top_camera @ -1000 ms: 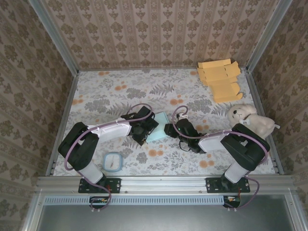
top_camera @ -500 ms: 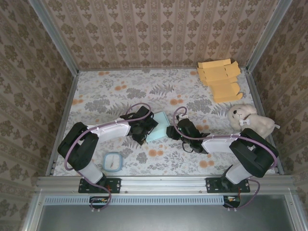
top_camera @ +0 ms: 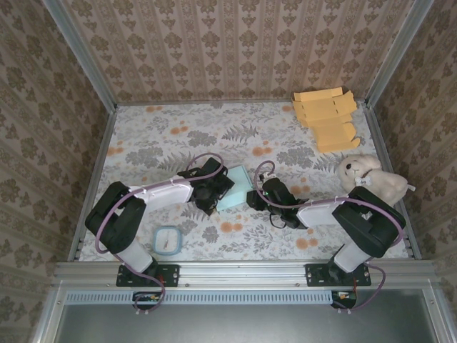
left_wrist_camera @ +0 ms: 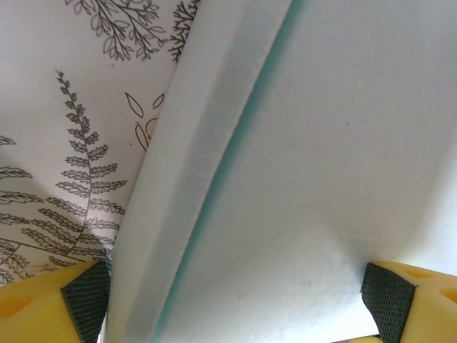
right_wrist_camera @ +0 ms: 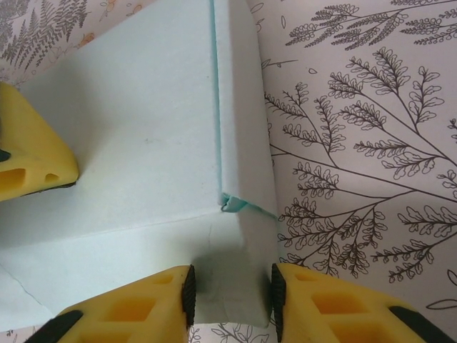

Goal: Fold the paper box

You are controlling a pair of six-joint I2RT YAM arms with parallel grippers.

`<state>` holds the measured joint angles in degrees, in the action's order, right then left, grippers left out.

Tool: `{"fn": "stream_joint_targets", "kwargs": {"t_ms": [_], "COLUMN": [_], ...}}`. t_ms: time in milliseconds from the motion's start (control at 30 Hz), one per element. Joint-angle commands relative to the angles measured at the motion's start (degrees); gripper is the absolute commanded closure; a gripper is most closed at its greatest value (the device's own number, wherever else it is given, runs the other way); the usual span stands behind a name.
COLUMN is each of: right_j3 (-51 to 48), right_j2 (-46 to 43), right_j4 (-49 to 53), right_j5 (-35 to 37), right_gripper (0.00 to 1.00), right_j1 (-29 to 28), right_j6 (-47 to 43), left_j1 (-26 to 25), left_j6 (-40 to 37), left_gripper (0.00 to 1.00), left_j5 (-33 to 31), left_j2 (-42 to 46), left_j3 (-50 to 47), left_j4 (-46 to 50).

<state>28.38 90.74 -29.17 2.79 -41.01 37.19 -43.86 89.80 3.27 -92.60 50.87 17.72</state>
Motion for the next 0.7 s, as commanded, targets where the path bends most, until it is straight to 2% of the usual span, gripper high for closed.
{"fn": "stream_joint_targets", "kwargs": {"t_ms": [0,233,500,667], "right_j3": [-1.0,-0.1,0.8,2.7], "right_j2": [1.9,7.1,14.2,16.7], "right_j4": [-1.1,-6.1,-14.7,-16.0], "right_j5": [1.2,2.7,5.2,5.7], "right_gripper": [0.67,0.68,0.64,0.62], "right_j1": [-0.3,-0.2,-0.8,-2.0], "right_j6": [-1.4,-3.9,-8.1,-11.1], "left_j1": [0.5,0.6,0.6,0.7], "left_j6": [0.4,0.1,-0.6,-0.9], "left_gripper": [0.06,0.06,0.06,0.07], "left_j5": [-1.4,-1.2,-0.3,0.7], "left_j2": [-0.7,-1.2,-2.3,-3.3], "left_j3": [-2.3,-2.3,-1.8,-1.4], "left_j4": [5.1,4.9,4.5,3.7]}}
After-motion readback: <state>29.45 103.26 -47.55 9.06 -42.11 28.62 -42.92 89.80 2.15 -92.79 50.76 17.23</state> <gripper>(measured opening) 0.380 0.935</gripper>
